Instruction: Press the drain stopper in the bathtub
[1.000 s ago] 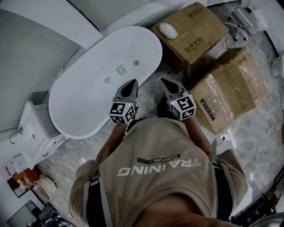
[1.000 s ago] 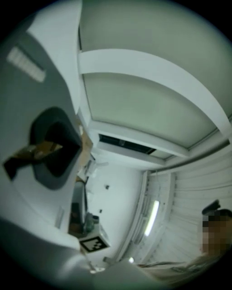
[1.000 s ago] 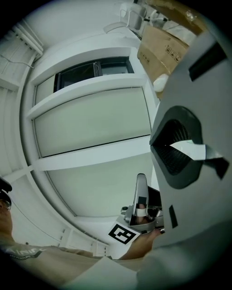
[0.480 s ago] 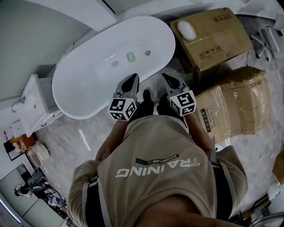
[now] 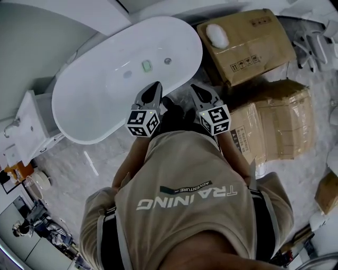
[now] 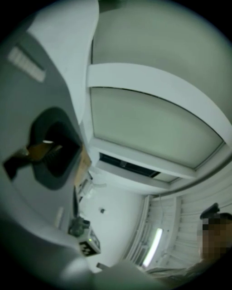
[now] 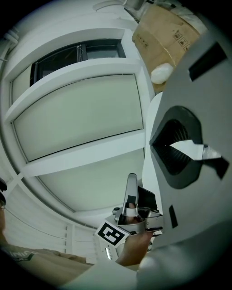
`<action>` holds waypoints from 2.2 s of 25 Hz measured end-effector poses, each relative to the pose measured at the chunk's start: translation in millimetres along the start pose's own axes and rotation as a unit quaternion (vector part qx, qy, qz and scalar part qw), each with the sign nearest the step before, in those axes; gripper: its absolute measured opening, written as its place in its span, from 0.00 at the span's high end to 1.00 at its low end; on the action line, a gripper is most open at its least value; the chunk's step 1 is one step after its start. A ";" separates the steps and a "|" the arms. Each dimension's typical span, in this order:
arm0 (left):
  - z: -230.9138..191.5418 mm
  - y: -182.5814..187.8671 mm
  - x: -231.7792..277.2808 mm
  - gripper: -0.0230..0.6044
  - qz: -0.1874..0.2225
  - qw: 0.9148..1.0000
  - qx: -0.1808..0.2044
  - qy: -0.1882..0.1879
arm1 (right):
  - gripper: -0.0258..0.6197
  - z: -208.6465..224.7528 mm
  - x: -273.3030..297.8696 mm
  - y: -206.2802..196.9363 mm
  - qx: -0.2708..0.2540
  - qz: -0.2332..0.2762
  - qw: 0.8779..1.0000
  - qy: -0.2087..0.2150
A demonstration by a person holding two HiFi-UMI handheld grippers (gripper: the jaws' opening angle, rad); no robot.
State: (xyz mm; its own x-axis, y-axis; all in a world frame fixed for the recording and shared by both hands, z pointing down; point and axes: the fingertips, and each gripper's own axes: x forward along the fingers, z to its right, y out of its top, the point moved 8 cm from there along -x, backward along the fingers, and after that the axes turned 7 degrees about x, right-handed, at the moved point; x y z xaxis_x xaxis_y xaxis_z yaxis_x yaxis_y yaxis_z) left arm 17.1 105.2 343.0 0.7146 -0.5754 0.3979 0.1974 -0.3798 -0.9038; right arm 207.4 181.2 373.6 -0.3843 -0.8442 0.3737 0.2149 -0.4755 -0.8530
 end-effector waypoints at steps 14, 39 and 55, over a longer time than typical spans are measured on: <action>-134.1 18.2 40.6 0.96 0.025 0.999 -0.012 0.015 | 0.95 -9.7 127.3 72.4 -0.083 -0.041 0.996 -0.001; -259.9 -165.8 177.4 0.96 -0.170 0.968 -0.120 0.143 | 0.95 140.9 388.8 -138.0 -0.151 -0.309 0.933 0.107; -334.3 -415.2 312.5 0.96 -0.247 0.930 -0.237 0.134 | 0.95 241.8 544.4 -338.6 -0.081 -0.419 0.904 0.030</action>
State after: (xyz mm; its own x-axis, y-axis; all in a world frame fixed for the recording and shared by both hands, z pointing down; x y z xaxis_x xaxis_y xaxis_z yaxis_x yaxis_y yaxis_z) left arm -66.0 -159.1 895.3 0.4110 -0.3817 0.8279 0.0934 -0.8857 -0.4548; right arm 142.4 -177.2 953.9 -0.3994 -0.1877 0.8974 -0.3070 -0.8949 -0.3238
